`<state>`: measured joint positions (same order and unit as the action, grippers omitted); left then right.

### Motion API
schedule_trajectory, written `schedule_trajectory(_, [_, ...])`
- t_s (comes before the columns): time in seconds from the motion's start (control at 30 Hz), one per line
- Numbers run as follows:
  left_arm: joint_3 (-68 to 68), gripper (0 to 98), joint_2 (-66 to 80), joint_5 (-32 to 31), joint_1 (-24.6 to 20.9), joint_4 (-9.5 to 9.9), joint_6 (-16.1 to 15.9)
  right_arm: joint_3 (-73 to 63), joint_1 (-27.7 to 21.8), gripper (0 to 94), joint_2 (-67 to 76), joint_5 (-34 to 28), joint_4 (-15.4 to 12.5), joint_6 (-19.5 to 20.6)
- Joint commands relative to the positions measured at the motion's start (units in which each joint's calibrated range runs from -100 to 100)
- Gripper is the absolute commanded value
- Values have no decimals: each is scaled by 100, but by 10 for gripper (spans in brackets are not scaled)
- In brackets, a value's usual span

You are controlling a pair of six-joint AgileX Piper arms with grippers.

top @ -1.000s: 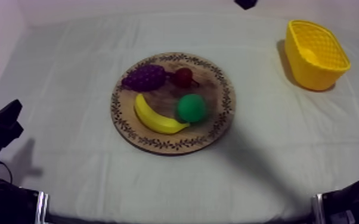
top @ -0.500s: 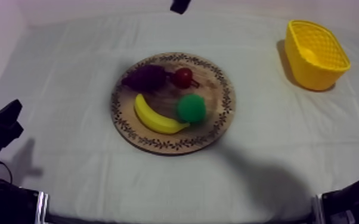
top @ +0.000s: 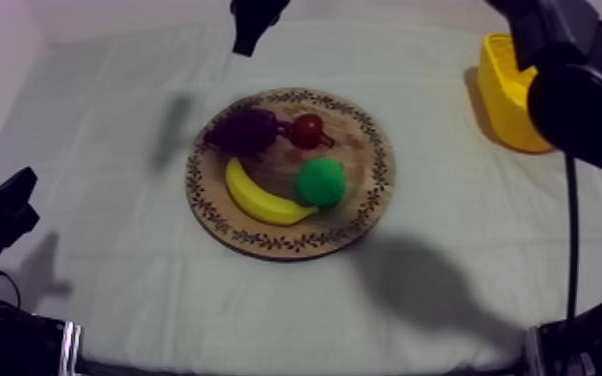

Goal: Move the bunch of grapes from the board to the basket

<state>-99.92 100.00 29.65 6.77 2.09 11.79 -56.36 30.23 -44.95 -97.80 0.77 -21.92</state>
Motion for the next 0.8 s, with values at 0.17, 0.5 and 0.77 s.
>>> schedule_trajectory(0.17, [3, 1, 0, 1, 0, -2, 0, -53, 12, 224, -367, -41, 58, 5])
schedule_trajectory(0.5, [3, 1, 0, 1, 0, -2, 0, -7, -16, 572, -492, -43, 46, -155])
schedule_trajectory(0.77, [3, 1, 0, 1, 0, -2, 0, 43, -29, 651, -522, -43, -29, -458])
